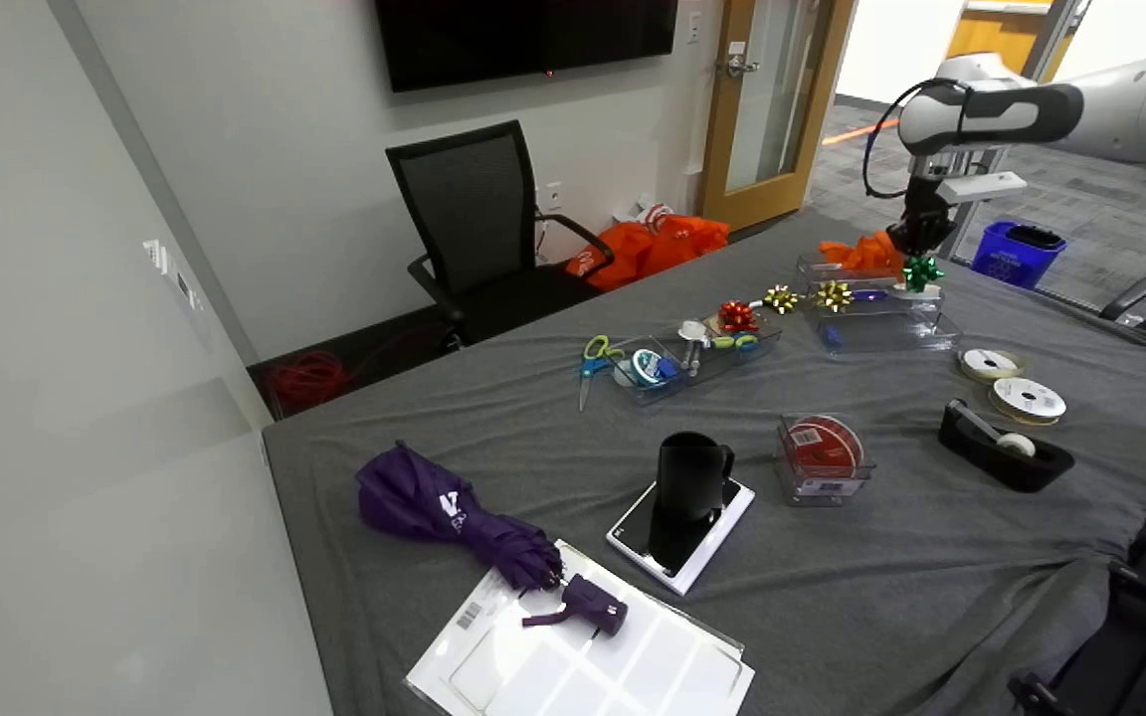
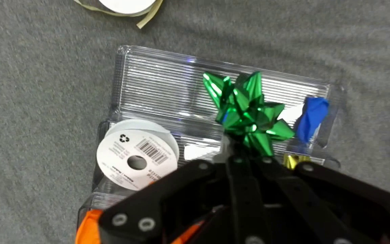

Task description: Move the green and yellow ribbons to the left tray

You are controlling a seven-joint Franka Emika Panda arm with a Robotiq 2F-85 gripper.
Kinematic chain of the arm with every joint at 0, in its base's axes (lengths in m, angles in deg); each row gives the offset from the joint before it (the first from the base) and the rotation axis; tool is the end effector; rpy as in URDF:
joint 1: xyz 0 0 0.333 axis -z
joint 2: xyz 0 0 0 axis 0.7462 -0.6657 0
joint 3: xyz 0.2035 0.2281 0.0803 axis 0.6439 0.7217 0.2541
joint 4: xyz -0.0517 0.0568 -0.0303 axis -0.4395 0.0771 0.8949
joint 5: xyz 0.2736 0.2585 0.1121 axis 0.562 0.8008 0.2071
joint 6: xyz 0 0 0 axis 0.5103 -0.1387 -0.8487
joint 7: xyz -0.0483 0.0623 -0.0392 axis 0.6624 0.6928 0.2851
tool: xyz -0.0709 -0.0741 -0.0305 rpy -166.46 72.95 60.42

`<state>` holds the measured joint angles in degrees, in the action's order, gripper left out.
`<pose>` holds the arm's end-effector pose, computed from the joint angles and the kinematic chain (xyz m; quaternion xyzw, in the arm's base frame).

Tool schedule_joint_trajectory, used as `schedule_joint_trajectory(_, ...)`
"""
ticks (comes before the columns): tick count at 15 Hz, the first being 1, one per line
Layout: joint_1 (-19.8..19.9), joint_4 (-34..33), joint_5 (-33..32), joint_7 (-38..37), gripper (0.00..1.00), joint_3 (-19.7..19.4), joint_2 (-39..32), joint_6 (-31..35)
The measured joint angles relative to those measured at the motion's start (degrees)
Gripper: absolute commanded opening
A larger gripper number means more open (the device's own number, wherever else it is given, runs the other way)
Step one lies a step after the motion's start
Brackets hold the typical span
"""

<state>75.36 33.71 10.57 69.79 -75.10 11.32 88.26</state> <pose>0.6793 -0.3982 0.2653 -0.9829 0.1737 0.0608 0.0034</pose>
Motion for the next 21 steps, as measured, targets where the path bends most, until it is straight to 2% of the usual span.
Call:
schedule_joint_trajectory(5, -0.3, 0.7, 4.7, 0.3, 0.0, 4.0, 3.8, -1.3)
schedule_joint_trajectory(9, -2.5, 1.0, 9.0, -2.9, 0.01, 7.8, 4.1, -0.9)
schedule_joint_trajectory(12, -4.1, 1.5, 9.2, -5.8, 0.01, 8.2, 4.1, -0.9)
schedule_joint_trajectory(18, -4.1, 1.5, 9.1, -5.9, 0.0, 8.2, 3.8, -1.0)
schedule_joint_trajectory(21, -6.2, 1.4, 8.4, -7.4, 0.0, 8.1, 2.3, 0.1)
